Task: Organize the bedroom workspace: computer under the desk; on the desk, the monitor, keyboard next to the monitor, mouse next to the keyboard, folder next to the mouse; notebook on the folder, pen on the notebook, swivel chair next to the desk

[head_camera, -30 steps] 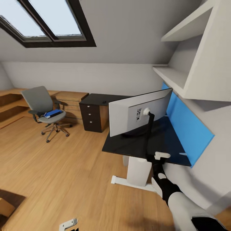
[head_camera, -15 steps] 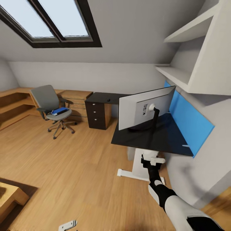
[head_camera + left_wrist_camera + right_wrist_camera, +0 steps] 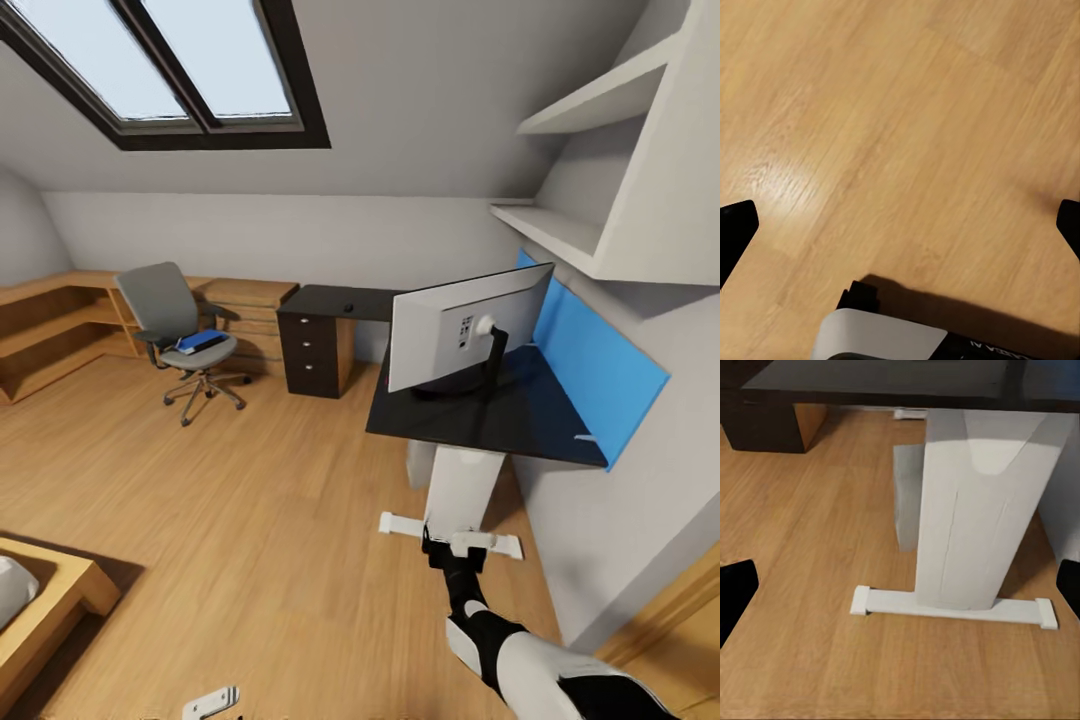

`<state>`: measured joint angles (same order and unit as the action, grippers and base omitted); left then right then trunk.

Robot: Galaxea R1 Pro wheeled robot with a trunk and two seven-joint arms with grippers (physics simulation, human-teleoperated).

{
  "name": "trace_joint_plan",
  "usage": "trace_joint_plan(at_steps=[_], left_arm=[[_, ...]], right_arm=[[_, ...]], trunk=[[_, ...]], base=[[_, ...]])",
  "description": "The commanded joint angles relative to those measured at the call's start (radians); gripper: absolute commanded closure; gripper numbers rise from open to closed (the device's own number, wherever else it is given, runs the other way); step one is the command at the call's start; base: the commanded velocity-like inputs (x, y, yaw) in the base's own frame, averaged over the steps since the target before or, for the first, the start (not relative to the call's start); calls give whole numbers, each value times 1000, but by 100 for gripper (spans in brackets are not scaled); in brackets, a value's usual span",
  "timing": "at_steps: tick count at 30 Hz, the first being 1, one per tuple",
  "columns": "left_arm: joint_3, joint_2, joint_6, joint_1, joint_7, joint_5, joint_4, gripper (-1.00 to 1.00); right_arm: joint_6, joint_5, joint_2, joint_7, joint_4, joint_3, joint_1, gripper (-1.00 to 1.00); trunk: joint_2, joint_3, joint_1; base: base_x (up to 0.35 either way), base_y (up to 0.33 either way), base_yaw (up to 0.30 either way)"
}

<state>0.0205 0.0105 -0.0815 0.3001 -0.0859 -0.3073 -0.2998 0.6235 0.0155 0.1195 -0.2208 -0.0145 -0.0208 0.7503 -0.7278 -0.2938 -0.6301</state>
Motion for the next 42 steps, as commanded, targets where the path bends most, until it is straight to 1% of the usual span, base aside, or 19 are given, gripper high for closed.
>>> trace_joint_plan(at_steps=[1, 5, 9, 16, 20, 28, 42], left_arm=[[2, 0, -4, 1, -2, -5, 1, -100], [2, 0, -5, 1, -1, -5, 2, -100], [2, 0, -7, 1, 0, -5, 2, -100], [2, 0, -7, 1, 1, -6, 2, -100], [2, 0, -7, 1, 1, -6, 2, -100], [2, 0, -9, 1, 1, -6, 3, -100], [2, 0, -10, 1, 1, -7, 4, -100]], right_arm=[[-2, 0, 3, -7, 15, -1, 0, -100], [-29, -5, 1, -7, 28, 2, -13, -100], [-57, -6, 0, -6, 34, 4, -45, -100], [-66, -7, 2, -4, 36, 3, -119, -100], [-66, -8, 4, -3, 37, 3, -143, -100], [-67, -10, 5, -3, 37, 2, -158, -100], [-67, -9, 2, -2, 37, 4, -161, -100]], trunk=[[-1, -1, 0], [-1, -1, 0], [-1, -1, 0], [-1, -1, 0], [-1, -1, 0], [-1, -1, 0], [-1, -3, 0]], base=[[-45, 38, 0], [-26, 22, 0], [-5, 49, 0], [53, 205, 0], [80, 269, 0], [80, 289, -61], [18, 302, -229]])
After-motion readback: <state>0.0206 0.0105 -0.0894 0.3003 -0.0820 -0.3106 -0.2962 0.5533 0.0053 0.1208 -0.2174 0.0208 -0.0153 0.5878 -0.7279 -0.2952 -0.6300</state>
